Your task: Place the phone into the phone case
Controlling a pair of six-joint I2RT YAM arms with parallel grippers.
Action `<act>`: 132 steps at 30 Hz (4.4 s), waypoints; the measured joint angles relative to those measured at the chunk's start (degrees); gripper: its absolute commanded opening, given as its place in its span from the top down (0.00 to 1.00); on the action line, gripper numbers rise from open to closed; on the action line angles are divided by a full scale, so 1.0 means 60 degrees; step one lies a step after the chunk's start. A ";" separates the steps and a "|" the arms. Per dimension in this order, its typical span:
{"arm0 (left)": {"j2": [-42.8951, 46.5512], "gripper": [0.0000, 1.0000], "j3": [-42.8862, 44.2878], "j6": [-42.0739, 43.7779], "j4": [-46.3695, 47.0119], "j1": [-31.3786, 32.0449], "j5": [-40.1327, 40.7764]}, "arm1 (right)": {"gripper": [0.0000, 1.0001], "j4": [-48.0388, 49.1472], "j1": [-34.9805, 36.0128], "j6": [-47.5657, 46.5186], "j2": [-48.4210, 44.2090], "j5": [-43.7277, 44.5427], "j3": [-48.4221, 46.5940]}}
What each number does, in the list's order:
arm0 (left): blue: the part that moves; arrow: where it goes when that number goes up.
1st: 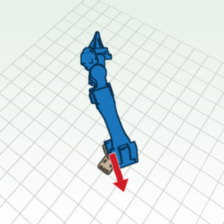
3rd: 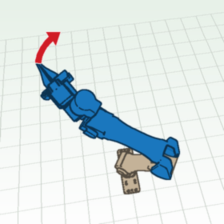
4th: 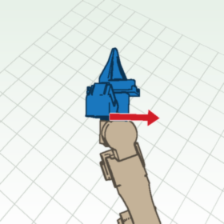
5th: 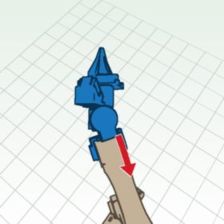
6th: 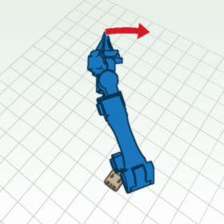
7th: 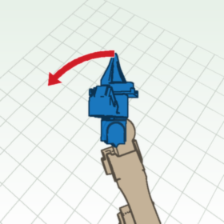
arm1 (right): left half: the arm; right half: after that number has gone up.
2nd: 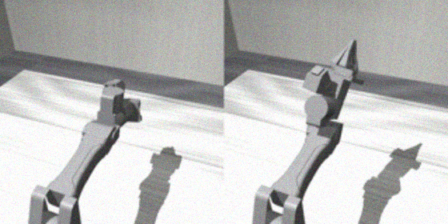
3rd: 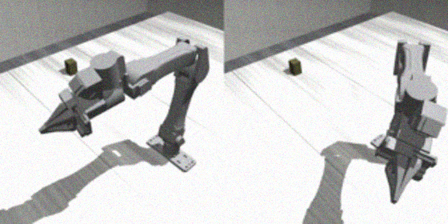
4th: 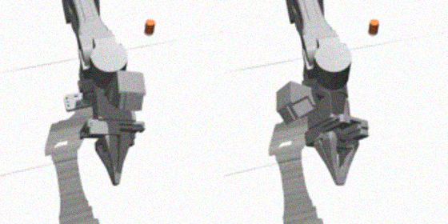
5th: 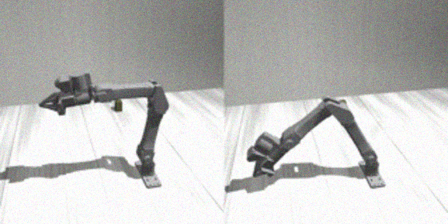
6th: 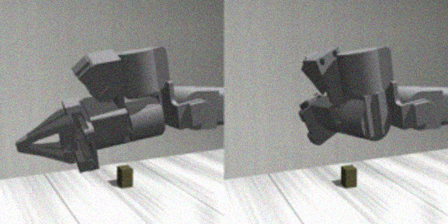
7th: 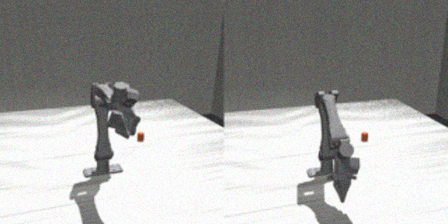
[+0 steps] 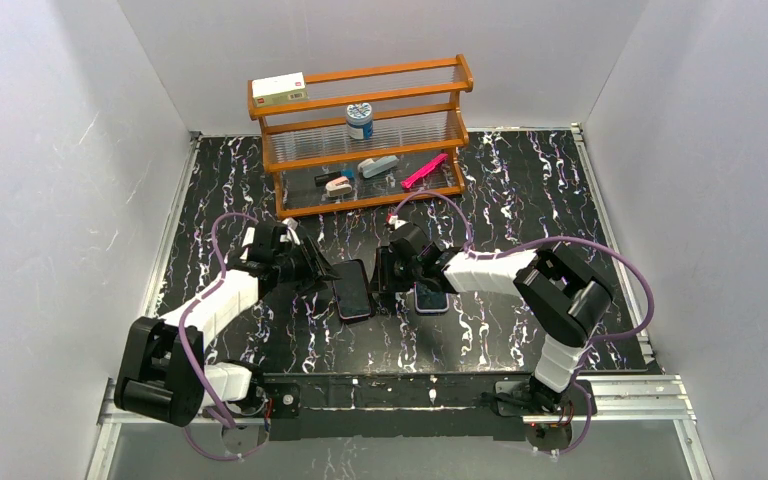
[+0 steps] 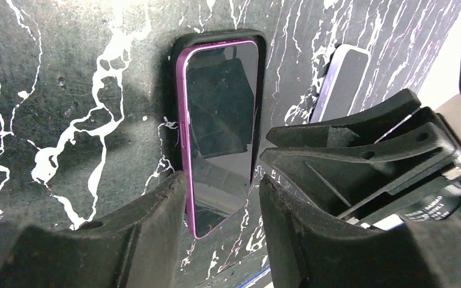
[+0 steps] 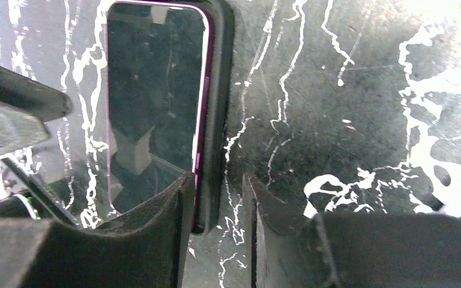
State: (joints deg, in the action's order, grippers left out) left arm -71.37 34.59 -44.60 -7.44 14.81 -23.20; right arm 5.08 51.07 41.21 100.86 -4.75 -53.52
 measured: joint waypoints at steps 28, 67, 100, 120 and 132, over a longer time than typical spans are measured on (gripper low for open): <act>-0.0685 0.90 -0.0648 -0.0321 0.0659 0.0499 0.0015 | 0.65 0.0681 -0.0178 0.0280 0.0153 -0.1727 0.0142; -0.1071 0.83 -0.0270 -0.0270 0.0576 0.0554 0.0951 | 0.90 -0.0259 0.0076 -0.0109 0.0463 -0.1111 -0.0306; -0.2044 0.92 0.0754 0.0117 0.0182 0.0499 0.0929 | 0.72 0.0565 -0.0933 0.0036 0.1708 -0.2244 -0.1683; -0.2317 0.77 0.0692 0.0015 0.0517 0.0550 0.0448 | 0.67 -0.0138 -0.0783 -0.0131 0.0608 -0.1479 -0.1679; -0.2244 0.89 0.0692 -0.0029 0.0528 0.0554 0.0372 | 0.62 -0.0175 -0.1140 -0.0197 0.0510 -0.1264 -0.1479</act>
State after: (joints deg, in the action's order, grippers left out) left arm -84.84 38.74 -44.77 -4.27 18.13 -20.97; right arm 4.03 44.23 40.03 103.92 -12.34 -62.39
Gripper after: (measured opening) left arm 0.135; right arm 0.364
